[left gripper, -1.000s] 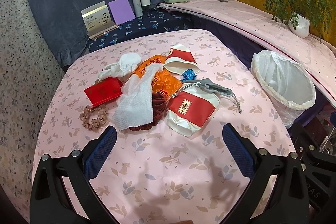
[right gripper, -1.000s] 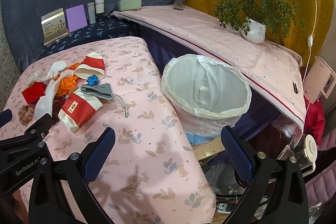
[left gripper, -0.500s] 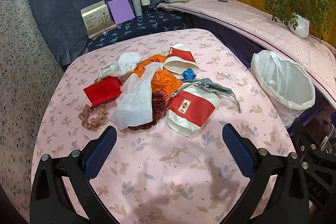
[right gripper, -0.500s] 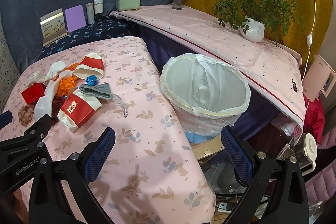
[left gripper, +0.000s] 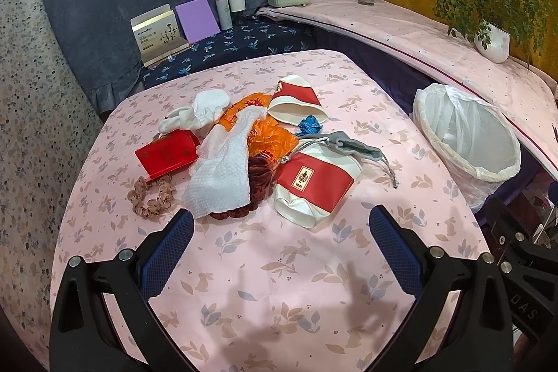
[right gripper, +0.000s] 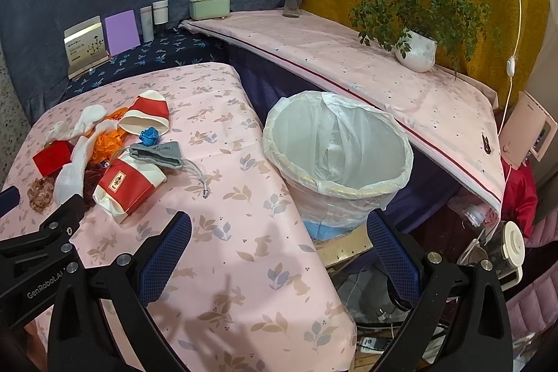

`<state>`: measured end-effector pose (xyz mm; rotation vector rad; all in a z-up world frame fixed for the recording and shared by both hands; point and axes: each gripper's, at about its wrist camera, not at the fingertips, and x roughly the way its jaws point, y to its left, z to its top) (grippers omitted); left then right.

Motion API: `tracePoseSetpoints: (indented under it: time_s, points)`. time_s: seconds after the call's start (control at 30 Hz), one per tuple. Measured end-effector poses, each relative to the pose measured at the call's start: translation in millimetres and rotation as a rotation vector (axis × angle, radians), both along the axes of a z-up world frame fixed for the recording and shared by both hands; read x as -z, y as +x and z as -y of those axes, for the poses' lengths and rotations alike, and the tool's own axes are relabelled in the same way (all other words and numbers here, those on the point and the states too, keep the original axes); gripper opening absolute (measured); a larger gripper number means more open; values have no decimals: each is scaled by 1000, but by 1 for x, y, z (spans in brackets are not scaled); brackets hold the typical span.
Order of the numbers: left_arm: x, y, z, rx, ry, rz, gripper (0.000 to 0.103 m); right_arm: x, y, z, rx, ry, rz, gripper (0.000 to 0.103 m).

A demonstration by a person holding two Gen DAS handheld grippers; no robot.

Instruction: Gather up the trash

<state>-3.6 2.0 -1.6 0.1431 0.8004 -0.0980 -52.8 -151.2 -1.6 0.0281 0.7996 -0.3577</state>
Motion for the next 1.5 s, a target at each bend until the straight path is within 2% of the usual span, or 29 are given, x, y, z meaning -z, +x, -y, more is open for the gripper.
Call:
tracePoseSetpoints:
  time_s: [0.8, 1.03, 1.2, 1.5]
  points:
    - [3, 9, -4, -13, -28, 2, 96, 2, 5, -1, 11, -4, 9, 96]
    - [6, 20, -31, -45, -37, 13, 96, 4, 15, -4, 6, 24, -3, 96]
    - [14, 36, -59, -104, -40, -3, 96, 6, 30, -13, -14, 33, -4, 96]
    - [38, 71, -133, -251, -48, -50, 96, 12, 72, -55, -127, 24, -6, 96]
